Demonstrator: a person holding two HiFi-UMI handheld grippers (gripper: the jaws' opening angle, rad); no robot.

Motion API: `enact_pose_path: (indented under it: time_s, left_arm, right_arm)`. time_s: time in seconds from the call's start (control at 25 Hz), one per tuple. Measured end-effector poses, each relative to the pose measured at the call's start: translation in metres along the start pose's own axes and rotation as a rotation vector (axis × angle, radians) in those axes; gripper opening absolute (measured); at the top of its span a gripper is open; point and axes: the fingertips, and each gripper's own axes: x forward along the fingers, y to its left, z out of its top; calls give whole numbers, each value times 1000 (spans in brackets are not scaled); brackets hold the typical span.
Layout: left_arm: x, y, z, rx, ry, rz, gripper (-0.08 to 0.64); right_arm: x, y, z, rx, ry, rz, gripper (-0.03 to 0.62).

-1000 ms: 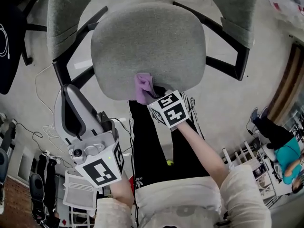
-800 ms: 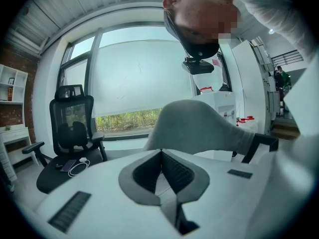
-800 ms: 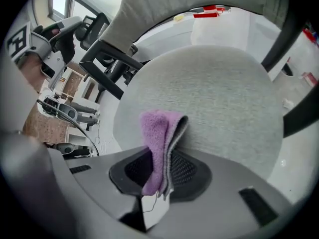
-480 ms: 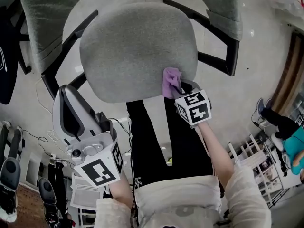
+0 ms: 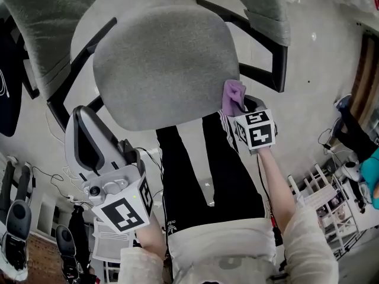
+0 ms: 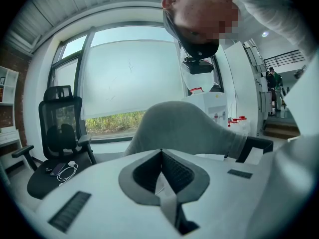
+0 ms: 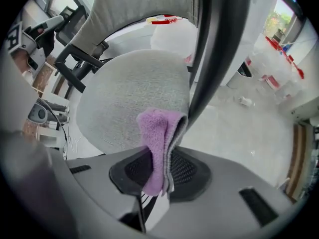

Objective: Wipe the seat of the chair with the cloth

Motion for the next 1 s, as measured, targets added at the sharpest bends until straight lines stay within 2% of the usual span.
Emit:
enact_pose_path:
  time_s: [0.44, 0.68, 0.84, 1.0]
  left_arm:
    - [1, -11, 7, 0, -11, -11, 12]
    - [-2, -9, 27, -3, -58, -2, 12]
    - [-6, 1, 67, -9, -117, 20, 12]
    - [-15, 15, 135, -9, -203, 42, 12]
  right_arm:
    - [-2, -26, -6, 27, 11, -62, 86]
    - [-14, -10, 6, -21, -10, -82, 86]
    - [-42, 31, 50, -15, -108, -29, 86]
    - [-106, 76, 140, -33, -305, 24, 86]
